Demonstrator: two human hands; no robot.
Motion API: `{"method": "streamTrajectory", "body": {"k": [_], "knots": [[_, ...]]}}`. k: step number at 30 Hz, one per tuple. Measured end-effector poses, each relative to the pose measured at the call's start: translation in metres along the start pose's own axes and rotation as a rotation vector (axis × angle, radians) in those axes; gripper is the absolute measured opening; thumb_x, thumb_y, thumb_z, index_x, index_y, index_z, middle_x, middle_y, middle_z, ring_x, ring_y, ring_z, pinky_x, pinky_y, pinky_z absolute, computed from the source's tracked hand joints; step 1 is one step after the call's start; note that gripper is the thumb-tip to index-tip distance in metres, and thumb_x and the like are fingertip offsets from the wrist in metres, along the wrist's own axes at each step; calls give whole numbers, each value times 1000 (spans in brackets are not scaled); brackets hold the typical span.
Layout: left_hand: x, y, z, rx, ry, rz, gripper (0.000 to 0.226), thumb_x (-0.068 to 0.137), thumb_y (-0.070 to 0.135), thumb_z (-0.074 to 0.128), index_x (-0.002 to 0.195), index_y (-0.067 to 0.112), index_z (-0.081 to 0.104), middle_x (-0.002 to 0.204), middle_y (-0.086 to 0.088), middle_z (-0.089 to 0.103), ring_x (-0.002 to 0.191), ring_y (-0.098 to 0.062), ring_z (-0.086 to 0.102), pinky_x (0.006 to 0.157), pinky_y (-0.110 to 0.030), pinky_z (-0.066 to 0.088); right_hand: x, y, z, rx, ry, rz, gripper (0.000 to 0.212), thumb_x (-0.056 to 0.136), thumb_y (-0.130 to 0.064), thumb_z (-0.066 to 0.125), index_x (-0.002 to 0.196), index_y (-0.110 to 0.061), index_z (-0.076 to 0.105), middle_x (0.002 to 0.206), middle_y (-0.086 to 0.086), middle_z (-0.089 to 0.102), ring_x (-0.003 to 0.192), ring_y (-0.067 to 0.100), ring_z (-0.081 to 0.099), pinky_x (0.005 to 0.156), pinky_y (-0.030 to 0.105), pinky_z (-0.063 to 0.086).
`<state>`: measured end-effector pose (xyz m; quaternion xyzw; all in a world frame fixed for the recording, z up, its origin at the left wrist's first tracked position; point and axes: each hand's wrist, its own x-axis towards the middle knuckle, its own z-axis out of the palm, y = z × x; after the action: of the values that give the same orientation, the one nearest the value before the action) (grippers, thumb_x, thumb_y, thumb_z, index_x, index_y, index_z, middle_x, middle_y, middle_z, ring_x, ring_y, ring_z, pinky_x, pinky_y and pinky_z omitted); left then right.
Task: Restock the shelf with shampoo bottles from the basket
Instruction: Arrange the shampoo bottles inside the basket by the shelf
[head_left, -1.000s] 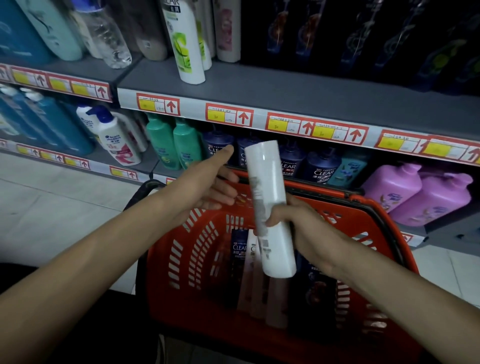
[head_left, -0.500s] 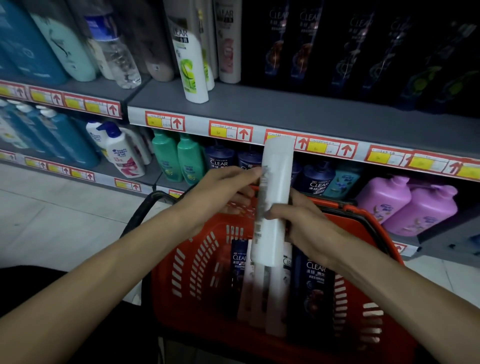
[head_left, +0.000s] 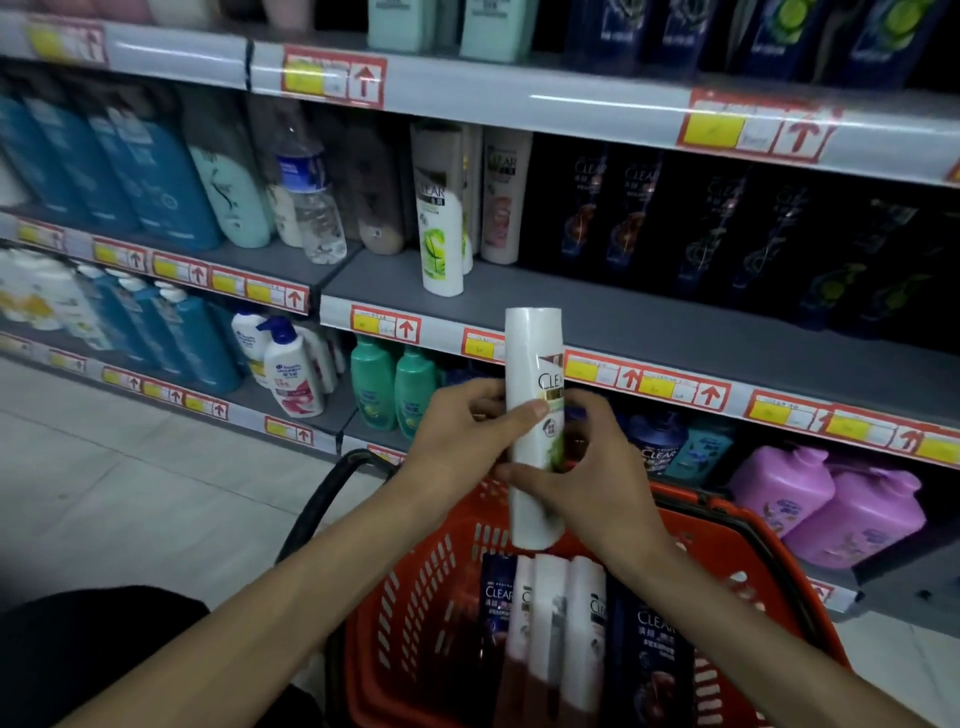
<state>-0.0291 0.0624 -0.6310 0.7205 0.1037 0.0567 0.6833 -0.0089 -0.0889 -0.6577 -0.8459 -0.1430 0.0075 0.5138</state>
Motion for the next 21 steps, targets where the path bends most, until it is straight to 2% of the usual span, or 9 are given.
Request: {"method": "streamTrajectory", "body": {"k": [2,5,9,11,13,15,19,21], "knots": [[3,0,-10,-36,20,39,26,91,19,73,117,16,75,101,-5,77,96,-19,74,89,-44,60,5,-5,7,43,-20,-20,93,67,-34,95,145,-34,43,114,-19,67,98,-8,65,78,18,59],[10,8,-26,-74,69,87,26,95,14,67,120,11,73,106,-2,78,99,-18,74,90,-42,60,17,-14,19,121,-67,-39,89,70,-26,94,145,-36,46,115,-17,69,100,-5,67,82,22,59],[23,19,-48,-72,110,162,25,98,12,62,120,8,73,107,-3,77,97,-16,74,86,-36,61,43,-28,32,135,-92,-47,67,71,-25,94,127,-34,59,106,-18,71,94,-4,67,77,19,57],[32,24,-53,-71,122,187,23,99,10,60,119,7,72,106,-4,77,97,-16,74,83,-34,62,57,-32,38,118,-89,-34,56,70,-28,94,119,-29,66,100,-13,75,89,0,70,77,28,60],[42,30,-59,-103,120,216,20,99,6,59,113,11,72,102,-1,78,92,-12,75,74,-27,60,71,-38,45,114,-70,-24,48,71,-27,94,112,-28,69,94,-8,77,82,5,73,74,34,62],[52,37,-64,-134,117,237,23,99,3,58,115,15,69,102,1,77,89,-8,74,71,-20,57,85,-46,51,107,-30,-33,44,71,-25,93,107,-27,67,91,-8,75,77,3,72,67,30,60],[76,48,-76,-175,132,269,30,96,5,63,126,8,62,110,-4,76,100,-14,74,77,-23,58,118,-59,65,117,94,-91,46,69,-22,94,106,-25,66,92,-10,75,79,1,71,71,32,62],[87,52,-83,-166,168,296,29,96,8,65,125,9,61,107,0,76,97,-9,73,77,-22,58,136,-63,72,107,159,-128,50,68,-23,94,109,-23,67,92,-11,75,80,0,71,75,34,62]]}}
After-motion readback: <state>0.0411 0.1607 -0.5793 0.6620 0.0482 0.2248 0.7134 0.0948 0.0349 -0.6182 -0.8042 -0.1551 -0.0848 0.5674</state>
